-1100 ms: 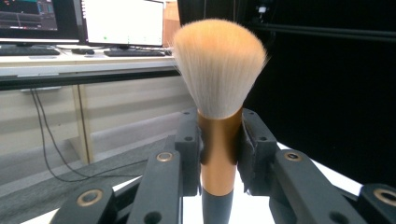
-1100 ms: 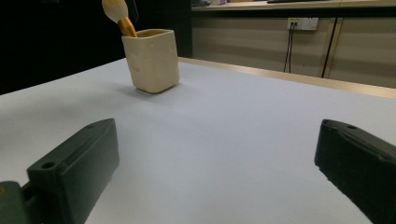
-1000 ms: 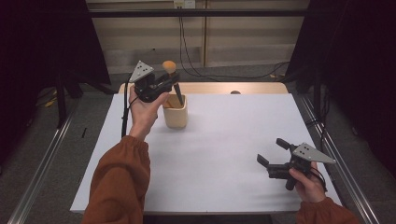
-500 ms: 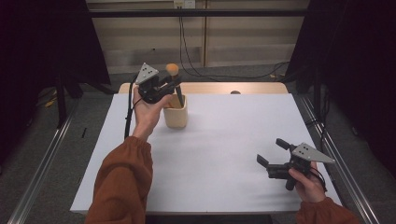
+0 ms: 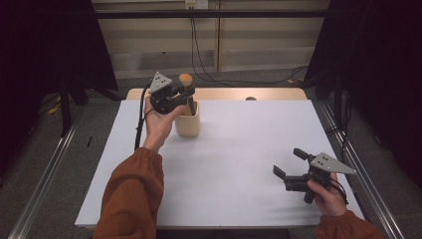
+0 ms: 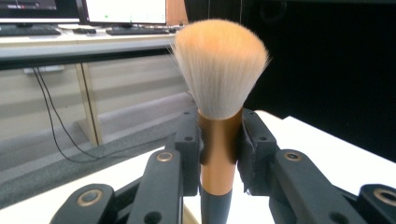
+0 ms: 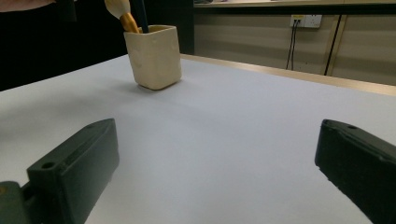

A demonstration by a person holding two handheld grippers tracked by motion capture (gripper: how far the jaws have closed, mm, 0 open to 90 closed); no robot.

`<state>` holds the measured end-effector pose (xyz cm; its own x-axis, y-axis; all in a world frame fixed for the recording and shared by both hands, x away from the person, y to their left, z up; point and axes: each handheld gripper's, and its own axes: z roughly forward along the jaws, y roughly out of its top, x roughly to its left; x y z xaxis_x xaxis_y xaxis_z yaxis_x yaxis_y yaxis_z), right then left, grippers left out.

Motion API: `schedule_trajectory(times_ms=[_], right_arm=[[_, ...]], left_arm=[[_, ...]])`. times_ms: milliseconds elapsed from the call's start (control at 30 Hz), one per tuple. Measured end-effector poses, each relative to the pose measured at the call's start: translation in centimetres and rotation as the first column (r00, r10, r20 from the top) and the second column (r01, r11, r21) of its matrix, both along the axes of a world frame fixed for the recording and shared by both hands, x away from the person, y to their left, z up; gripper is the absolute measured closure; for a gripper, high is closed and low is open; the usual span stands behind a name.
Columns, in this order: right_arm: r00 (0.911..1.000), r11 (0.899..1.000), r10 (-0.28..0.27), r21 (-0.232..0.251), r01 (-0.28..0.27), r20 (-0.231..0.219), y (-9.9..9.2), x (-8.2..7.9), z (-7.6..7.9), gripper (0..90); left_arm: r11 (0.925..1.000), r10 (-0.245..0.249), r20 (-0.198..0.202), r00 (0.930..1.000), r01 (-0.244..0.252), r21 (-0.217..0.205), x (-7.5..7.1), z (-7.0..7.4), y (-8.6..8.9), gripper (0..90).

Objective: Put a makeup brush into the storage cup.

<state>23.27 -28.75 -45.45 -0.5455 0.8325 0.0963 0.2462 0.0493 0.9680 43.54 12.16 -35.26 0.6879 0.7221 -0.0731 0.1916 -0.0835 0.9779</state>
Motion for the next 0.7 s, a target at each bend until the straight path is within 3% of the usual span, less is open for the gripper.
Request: schedule_trajectory(times_ms=[333, 700], right_arm=[[1.0, 1.0, -0.007, 0.007, 0.007, -0.003, -0.1, 0.0, 0.0, 0.0], [1.0, 1.0, -0.002, 0.0, 0.002, 0.0, -0.1, 0.1, -0.1, 0.0]], left_arm=[[0.9999, 0.0, -0.046, 0.9989, 0.001, 0.013, 0.0, -1.9, 0.0, 72.4], [0.9991, -0.003, -0.071, 0.9975, 0.006, 0.042, 0.0, -3.5, -0.1, 72.4]])
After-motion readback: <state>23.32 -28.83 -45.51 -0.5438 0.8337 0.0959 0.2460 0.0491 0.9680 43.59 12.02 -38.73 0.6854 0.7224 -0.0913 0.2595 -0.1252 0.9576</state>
